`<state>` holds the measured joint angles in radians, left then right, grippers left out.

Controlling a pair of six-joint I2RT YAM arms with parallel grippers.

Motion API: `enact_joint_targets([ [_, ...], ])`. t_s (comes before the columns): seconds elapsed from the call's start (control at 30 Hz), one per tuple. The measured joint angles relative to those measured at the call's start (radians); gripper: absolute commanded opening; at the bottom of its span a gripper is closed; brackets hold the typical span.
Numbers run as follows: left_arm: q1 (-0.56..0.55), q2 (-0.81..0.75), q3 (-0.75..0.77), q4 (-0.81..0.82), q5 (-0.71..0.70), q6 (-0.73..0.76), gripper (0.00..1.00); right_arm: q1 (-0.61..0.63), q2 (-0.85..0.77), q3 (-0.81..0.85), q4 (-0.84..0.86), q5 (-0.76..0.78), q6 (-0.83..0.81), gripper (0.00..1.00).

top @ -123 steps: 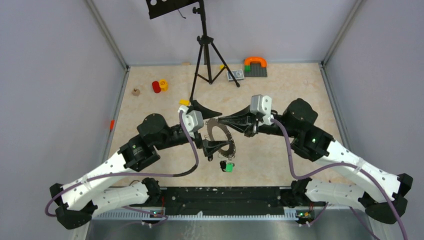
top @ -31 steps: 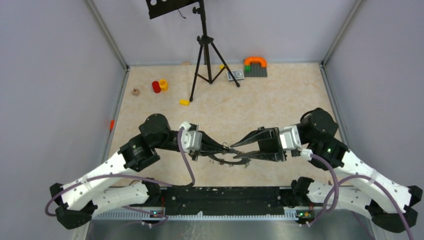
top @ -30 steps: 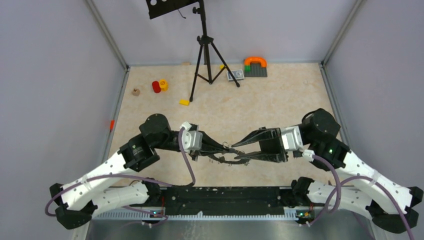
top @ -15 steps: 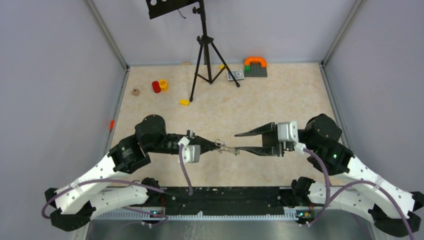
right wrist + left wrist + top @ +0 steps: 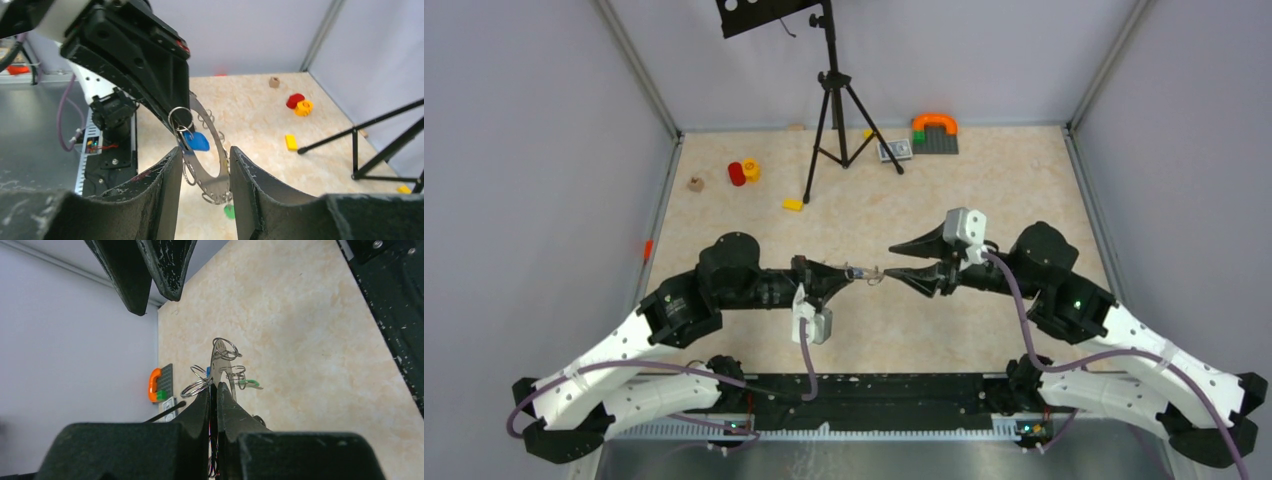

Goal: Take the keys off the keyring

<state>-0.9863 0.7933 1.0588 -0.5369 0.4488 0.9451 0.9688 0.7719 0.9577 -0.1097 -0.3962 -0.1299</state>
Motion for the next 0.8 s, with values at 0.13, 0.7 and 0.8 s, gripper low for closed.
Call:
enact_joint_targets([
  [0.13, 0.0, 0.0, 0.0, -0.012, -0.031, 0.049, 0.0, 0.0, 0.027, 0.024, -0.048, 0.082, 0.016, 0.44],
  [0.7, 0.0, 0.025, 0.001, -0.061, -0.056, 0.084, 0.0, -0.266, 0.234, 0.164, -0.204, -0.007, 0.234, 0.66],
  [0.8, 0.0, 0.019, 0.001, -0.063, -0.053, 0.071, 0.0, -0.272, 0.253, 0.165, -0.254, 0.054, 0.309, 0.68],
])
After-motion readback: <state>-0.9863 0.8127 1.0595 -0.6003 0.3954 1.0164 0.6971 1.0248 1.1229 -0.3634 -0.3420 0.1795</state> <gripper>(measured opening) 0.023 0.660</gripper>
